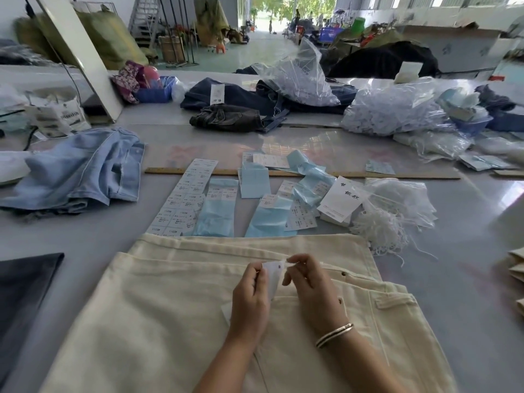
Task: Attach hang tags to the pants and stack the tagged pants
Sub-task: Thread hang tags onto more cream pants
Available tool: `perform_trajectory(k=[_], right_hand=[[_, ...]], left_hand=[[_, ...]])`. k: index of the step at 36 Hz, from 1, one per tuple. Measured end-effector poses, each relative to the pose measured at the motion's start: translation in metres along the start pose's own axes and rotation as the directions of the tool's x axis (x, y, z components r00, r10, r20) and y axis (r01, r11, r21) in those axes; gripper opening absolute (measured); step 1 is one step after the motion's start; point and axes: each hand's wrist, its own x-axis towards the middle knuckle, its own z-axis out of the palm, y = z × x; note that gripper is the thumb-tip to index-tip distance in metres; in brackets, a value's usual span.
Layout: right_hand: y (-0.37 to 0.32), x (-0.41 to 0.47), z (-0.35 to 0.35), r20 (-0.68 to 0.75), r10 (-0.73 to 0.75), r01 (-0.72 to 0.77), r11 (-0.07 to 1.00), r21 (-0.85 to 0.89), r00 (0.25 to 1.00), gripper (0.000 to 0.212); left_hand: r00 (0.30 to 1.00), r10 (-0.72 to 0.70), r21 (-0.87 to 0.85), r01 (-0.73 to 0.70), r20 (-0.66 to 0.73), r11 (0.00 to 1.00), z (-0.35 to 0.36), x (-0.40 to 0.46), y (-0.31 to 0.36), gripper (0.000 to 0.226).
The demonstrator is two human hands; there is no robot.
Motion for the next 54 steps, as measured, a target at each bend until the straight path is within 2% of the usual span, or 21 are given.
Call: perform_trajectory(k=[3,7,9,12,17,24,29,39,43,46,51,54], right_hand=[[-0.002,0.002,-0.004,-0.002,0.029,-0.029,0.988,0.15,1.0,0.024],[-0.004,0.002,-0.008,0.075,0.057,-0.074,0.965,0.251,0.996,0.021],[-0.005,0.002,-0.01,0.11,0.066,-0.093,0.961,0.26,0.992,0.018],[-0.005,0.003,-0.009,0.128,0.084,-0.113,0.963,0.244,0.988,0.027],[-0.008,0.004,-0.009,0.152,0.095,-0.135,0.951,0.278,0.984,0.029],[-0.003,0.006,-0.01,0.128,0.127,-0.164,0.922,0.35,0.984,0.03],[0.004,0.008,-0.009,0.133,0.122,-0.166,0.9,0.404,0.984,0.018],[0.006,0.008,-0.011,0.155,0.127,-0.177,0.908,0.379,0.98,0.021],[0.004,0.008,-0.012,0.154,0.119,-0.165,0.929,0.332,0.981,0.03],[0.002,0.008,-0.012,0.154,0.113,-0.159,0.931,0.329,0.982,0.03],[0.0,0.007,-0.012,0.169,0.098,-0.143,0.949,0.282,0.981,0.028],[-0.002,0.006,-0.011,0.176,0.091,-0.131,0.963,0.234,0.98,0.026]], left_hand=[[1.0,0.025,0.002,-0.025,0.017,1.0,0.0,0.0,0.001,0.027],[0.999,0.046,-0.046,-0.044,0.029,0.998,-0.002,0.0,0.003,0.025],[0.998,0.035,-0.077,-0.031,0.044,0.997,-0.003,-0.001,0.003,0.026],[0.997,0.025,-0.094,-0.018,0.079,0.995,-0.004,-0.001,0.005,0.027],[0.99,0.045,-0.087,-0.034,0.13,0.996,-0.004,-0.002,0.005,0.021],[0.985,0.071,-0.096,-0.056,0.157,0.994,-0.004,-0.003,0.008,0.029],[0.982,0.076,-0.109,-0.057,0.174,0.992,-0.003,-0.003,0.007,0.027],[0.976,0.101,-0.119,-0.079,0.193,0.99,-0.004,-0.004,0.009,0.023],[0.975,0.089,-0.135,-0.062,0.205,0.989,-0.004,-0.004,0.009,0.023],[0.965,0.078,-0.195,-0.029,0.251,0.98,-0.004,-0.005,0.01,0.025],[0.969,0.0,-0.179,0.046,0.249,0.983,-0.005,0.0,0.009,0.024],[0.955,-0.087,-0.14,0.131,0.282,0.981,-0.006,0.006,0.008,0.032]])
